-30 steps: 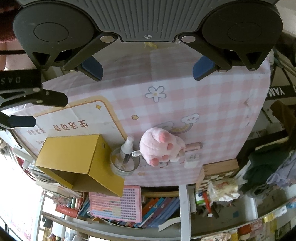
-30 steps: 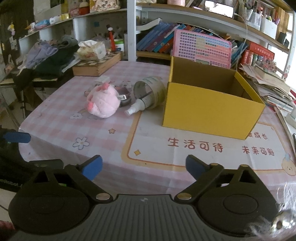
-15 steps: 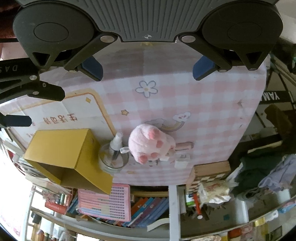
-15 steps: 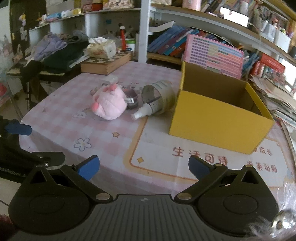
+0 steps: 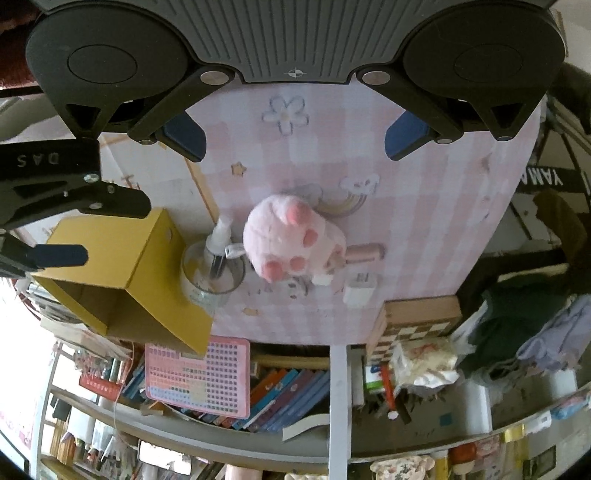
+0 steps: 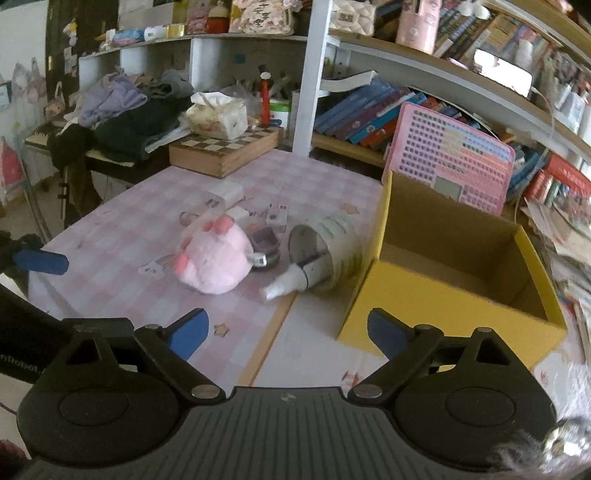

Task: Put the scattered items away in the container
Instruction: 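Move both tools toward the pink plush toy and the tape roll, then grasp the pink plush toy with the left tool while the right tool grasps the clear tape roll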

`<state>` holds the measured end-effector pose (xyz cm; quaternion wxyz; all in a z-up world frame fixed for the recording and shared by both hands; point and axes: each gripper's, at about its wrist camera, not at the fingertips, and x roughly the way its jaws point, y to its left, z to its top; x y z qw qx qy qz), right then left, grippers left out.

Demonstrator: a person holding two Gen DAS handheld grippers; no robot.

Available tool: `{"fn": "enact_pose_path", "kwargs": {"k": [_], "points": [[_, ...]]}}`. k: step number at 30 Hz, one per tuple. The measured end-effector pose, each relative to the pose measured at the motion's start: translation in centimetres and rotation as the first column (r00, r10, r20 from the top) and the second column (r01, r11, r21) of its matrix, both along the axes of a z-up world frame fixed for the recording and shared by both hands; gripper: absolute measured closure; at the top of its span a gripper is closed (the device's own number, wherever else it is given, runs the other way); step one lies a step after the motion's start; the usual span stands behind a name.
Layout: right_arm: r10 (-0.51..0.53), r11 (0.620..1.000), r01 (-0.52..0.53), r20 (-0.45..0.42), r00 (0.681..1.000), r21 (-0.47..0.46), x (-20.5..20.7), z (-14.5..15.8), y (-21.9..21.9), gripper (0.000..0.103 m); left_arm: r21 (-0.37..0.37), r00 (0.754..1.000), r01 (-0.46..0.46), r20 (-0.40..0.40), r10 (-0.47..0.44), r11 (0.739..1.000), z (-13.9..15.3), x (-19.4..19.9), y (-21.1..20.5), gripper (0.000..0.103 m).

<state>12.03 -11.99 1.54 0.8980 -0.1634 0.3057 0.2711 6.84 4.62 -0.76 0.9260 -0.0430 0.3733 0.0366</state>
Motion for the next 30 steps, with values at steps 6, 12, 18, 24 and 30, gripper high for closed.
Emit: {"fn": "enact_pose_path", "kwargs": {"k": [6,12,18,24,30], "points": [[0.053,0.998,-0.052,0.012,0.999,-0.031,3.1,0.2,1.1,0.016,-0.010,1.000,-0.013,0.007,0.013,1.000,-0.3,2.5,0.4,0.000],[0.097,0.993,-0.096,0.008,0.995,-0.066,6.3,0.5,1.8,0.020,-0.016,1.000,-0.023,-0.005,0.023,1.000,-0.8,5.1,0.5,0.000],[0.201,0.970,-0.199,0.000,0.980,-0.141,9.6,0.7,3.1,0.021,0.011,1.000,-0.013,-0.019,0.013,1.000,-1.5,7.7,0.0,0.000],[0.330,0.908,-0.336,-0.064,0.942,-0.249,13.0,0.0,5.5,0.027,0.044,1.000,0.000,-0.028,0.001,0.999,-2.5,10.0,-0.5,0.000],[0.409,0.819,-0.439,-0.160,0.898,-0.370,16.8,-1.3,7.5,0.030,0.056,0.999,-0.014,-0.046,0.016,0.998,-3.7,11.9,-0.3,0.000]]}}
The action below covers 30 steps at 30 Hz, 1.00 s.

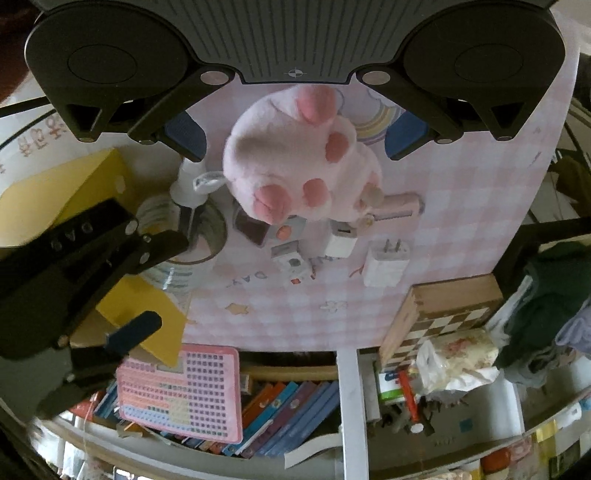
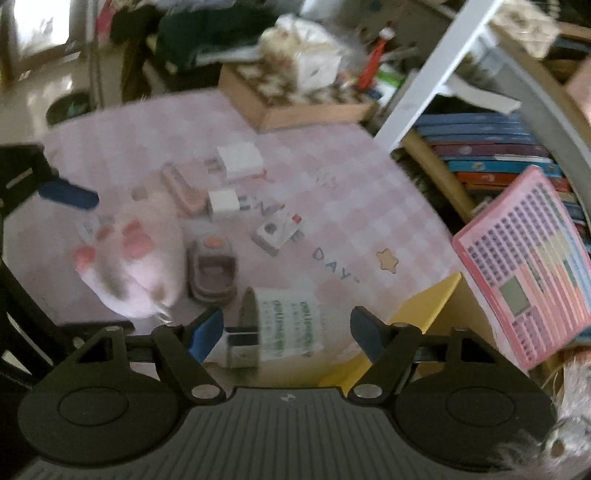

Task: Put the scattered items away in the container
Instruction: 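Grasp the pink plush toy with the left tool while the right tool grasps the clear tape roll, then carry the plush toy and tape roll up toward the yellow cardboard box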

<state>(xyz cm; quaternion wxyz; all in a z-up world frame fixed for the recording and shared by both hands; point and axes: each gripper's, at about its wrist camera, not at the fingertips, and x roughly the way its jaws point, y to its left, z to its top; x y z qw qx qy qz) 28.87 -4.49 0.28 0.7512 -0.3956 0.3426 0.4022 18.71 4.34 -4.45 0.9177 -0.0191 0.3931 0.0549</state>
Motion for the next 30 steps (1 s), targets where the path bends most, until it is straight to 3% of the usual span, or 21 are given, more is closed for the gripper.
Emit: {"fn": "enact_pose_path", "kwargs": {"k": [6,11,14,16,21,26,30], "points": [[0.064,0.992,-0.069,-0.044,0.997,-0.106,2.0,-1.5,1.2,0.036,0.041,0.999,0.017,-0.029,-0.016,0.999,-1.3,1.4,-0.3,0.000],[0.095,0.980,-0.107,-0.076,0.993,-0.167,2.6,-3.0,2.0,0.054,0.058,0.998,0.041,-0.055,-0.038,0.997,-2.4,2.1,-0.3,0.002],[0.086,0.982,-0.104,-0.115,0.990,-0.155,3.0,-3.2,2.2,0.062,0.039,0.997,0.045,-0.071,-0.042,0.998,-3.0,2.4,0.1,0.013],[0.086,0.984,-0.103,-0.120,0.989,-0.146,3.2,-3.2,2.3,0.062,-0.008,0.995,0.048,-0.085,-0.049,0.999,-3.3,2.5,0.5,0.032],[0.011,0.997,-0.025,-0.193,0.981,-0.071,4.2,-2.7,1.7,0.063,-0.041,0.997,0.029,-0.076,-0.032,0.999,-2.9,1.8,1.4,0.041],[-0.113,0.987,0.144,-0.327,0.938,0.071,5.8,-1.6,0.4,0.063,-0.163,0.995,-0.102,-0.007,0.102,0.981,-0.9,-0.5,4.2,0.042],[-0.197,0.927,0.331,-0.519,0.832,0.177,7.6,-1.3,-0.5,0.063,-0.230,0.985,-0.159,0.036,0.171,0.960,0.4,-2.1,5.9,0.042]]}}
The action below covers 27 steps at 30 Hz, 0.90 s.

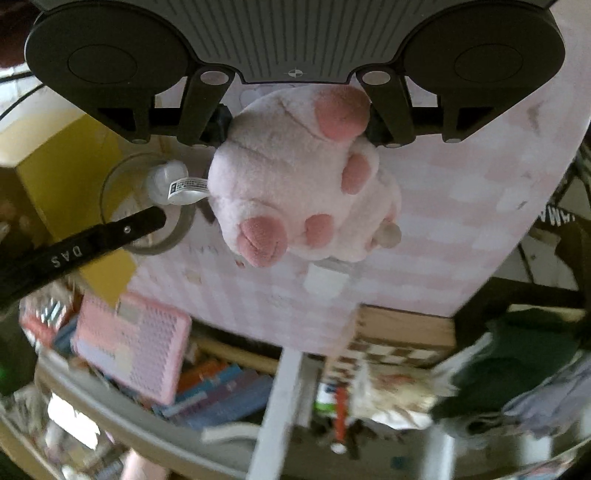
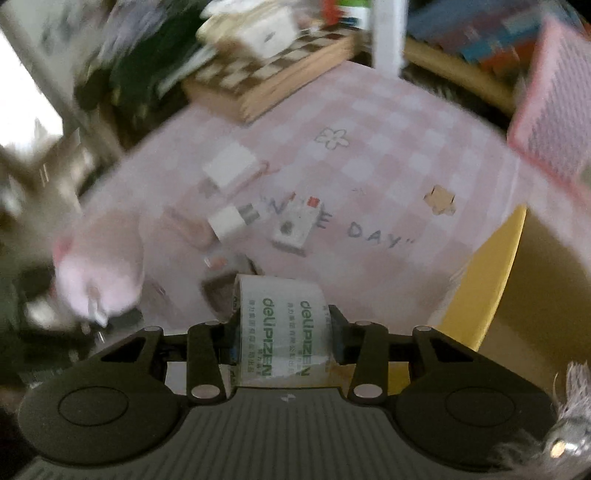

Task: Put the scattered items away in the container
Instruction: 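Carry the plush toy and tape roll up toward the yellow cardboard box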

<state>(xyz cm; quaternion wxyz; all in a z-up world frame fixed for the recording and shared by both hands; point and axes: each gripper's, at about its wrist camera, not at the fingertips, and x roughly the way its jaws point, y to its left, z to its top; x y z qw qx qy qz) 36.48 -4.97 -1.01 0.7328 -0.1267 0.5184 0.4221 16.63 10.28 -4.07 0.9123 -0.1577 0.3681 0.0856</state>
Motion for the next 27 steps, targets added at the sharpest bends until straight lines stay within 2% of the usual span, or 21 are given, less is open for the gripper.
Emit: {"fn": "enact_pose_path", "kwargs": {"k": [4,9,14,23,27], "points": [[-0.127,0.981,0.144,-0.128,0.984,0.131,0.9,0.1,-1.0,0.063,-0.009,0.998,-0.038,0.047,0.039,0.999,1.0,-1.3,0.6,0.042],[-0.210,0.949,0.244,-0.179,0.961,0.200,0.9,-0.1,-1.4,0.063,-0.010,0.998,-0.049,0.029,0.050,0.999,1.0,-2.1,0.6,0.042],[-0.245,0.900,0.316,-0.251,0.937,0.301,0.8,0.6,-2.3,0.063,0.003,0.998,-0.051,0.047,0.051,0.999,1.7,-3.0,0.4,0.042],[-0.233,0.868,0.291,-0.187,0.954,0.402,-1.7,3.7,-3.2,0.063,0.012,0.997,-0.038,0.070,0.037,0.999,2.4,-4.2,0.5,0.042],[-0.236,0.869,0.270,-0.133,0.963,0.414,-3.2,5.0,-3.9,0.063,0.027,0.996,-0.019,0.085,0.017,0.999,2.9,-4.8,0.5,0.042]]}}
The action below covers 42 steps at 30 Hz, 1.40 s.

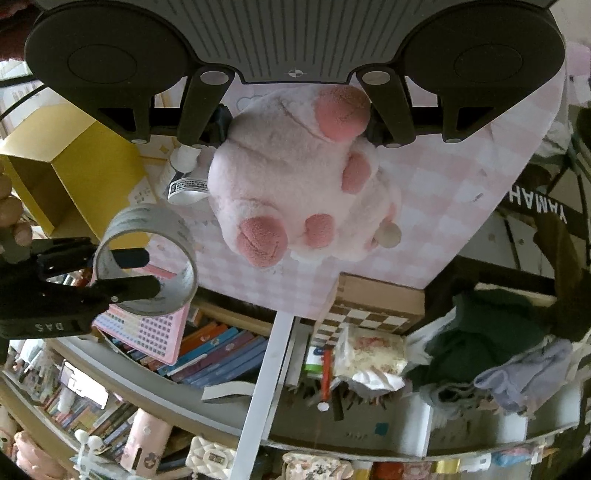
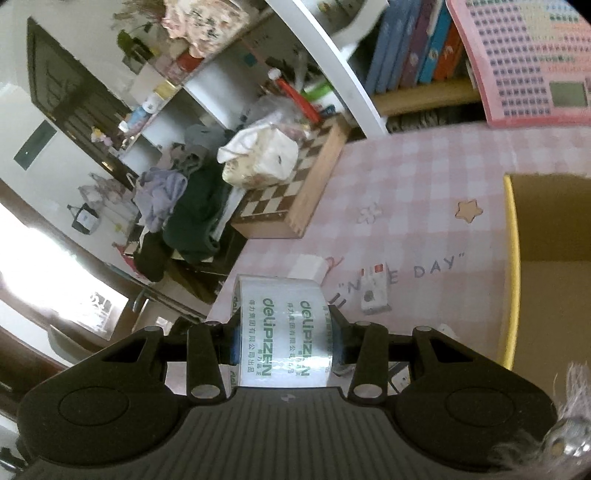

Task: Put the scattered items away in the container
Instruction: 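Carry the plush toy and tape roll up toward the yellow cardboard box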

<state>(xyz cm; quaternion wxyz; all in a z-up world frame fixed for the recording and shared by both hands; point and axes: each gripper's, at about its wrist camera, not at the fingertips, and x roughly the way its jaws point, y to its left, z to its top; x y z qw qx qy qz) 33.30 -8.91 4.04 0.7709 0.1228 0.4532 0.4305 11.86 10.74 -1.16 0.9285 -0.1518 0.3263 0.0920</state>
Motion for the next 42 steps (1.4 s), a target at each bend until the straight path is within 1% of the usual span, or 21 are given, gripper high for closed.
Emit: {"fn": "enact_pose_path", "kwargs": {"k": [2,5,9,12,21,26,31,36,42], "points": [[0.000,1.000,0.000,0.025,1.000,-0.019,-1.1,0.4,-0.4,0.063,0.007,1.000,0.013,0.005,-0.013,1.000,0.2,-0.3,-0.1,0.042],[-0.010,0.999,0.011,0.039,0.999,-0.042,-2.7,0.5,-1.0,0.063,0.014,0.999,0.034,0.009,-0.035,0.999,0.6,-0.8,-0.1,0.042],[-0.026,0.998,0.029,0.053,0.998,-0.056,-4.9,0.5,-1.7,0.063,0.020,0.998,0.055,0.020,-0.055,0.998,1.5,-1.6,-0.2,0.042],[-0.030,0.997,0.035,0.082,0.996,-0.068,-6.9,0.6,-2.1,0.063,0.022,0.996,0.076,0.034,-0.077,0.997,2.3,-2.5,-0.3,0.042],[-0.054,0.990,0.074,0.163,0.985,-0.121,-12.9,0.5,-3.8,0.063,0.041,0.982,0.171,0.071,-0.173,0.984,4.2,-5.7,-1.9,0.041],[-0.046,0.980,0.085,0.216,0.975,-0.179,-16.7,0.1,-4.5,0.063,0.034,0.976,0.209,0.061,-0.211,0.977,3.9,-7.4,-3.1,0.041],[-0.082,0.968,0.131,0.225,0.971,-0.212,-20.2,-0.4,-5.7,0.063,0.029,0.966,0.255,0.034,-0.256,0.966,3.4,-9.5,-4.3,0.041],[-0.137,0.949,0.197,0.240,0.961,-0.247,-23.5,-1.3,-7.0,0.063,0.024,0.954,0.300,0.008,-0.301,0.954,2.7,-11.3,-5.1,0.041],[-0.222,0.925,0.276,0.218,0.950,-0.260,-26.5,-2.5,-8.8,0.063,0.025,0.926,0.377,-0.027,-0.376,0.926,2.0,-12.5,-6.6,0.041]]}}
